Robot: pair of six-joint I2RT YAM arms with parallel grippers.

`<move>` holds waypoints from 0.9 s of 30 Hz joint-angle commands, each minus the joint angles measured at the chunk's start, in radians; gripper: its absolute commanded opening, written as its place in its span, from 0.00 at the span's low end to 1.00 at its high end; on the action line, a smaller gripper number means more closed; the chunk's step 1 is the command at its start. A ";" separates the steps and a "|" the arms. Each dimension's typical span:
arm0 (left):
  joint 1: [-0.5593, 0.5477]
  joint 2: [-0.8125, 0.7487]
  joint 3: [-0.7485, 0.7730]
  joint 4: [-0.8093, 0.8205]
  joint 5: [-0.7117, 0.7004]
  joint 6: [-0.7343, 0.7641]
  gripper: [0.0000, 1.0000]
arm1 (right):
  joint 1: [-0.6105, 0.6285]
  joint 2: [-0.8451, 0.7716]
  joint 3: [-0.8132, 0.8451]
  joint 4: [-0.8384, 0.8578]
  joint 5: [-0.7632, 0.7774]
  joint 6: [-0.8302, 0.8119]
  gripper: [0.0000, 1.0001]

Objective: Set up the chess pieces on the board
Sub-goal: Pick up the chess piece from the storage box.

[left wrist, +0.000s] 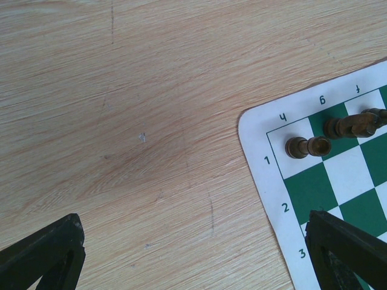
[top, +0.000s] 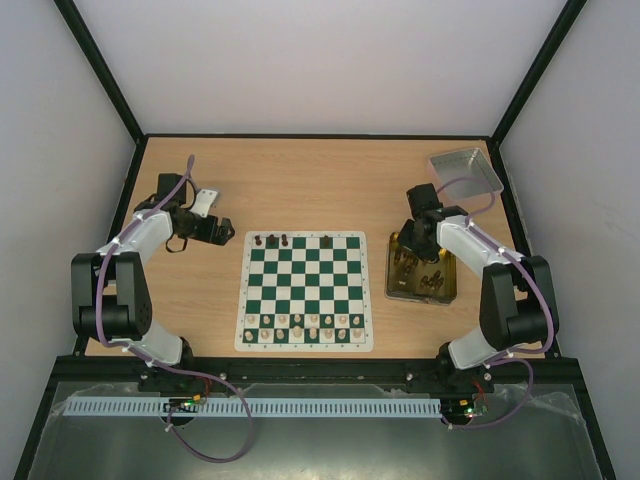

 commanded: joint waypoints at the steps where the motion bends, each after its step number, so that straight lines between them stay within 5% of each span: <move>1: -0.005 -0.007 -0.008 -0.005 0.008 0.008 0.99 | -0.007 -0.015 0.004 -0.012 0.025 -0.004 0.13; 27: -0.004 -0.028 -0.018 -0.005 0.006 0.008 0.99 | -0.006 -0.068 0.046 -0.045 0.043 -0.003 0.05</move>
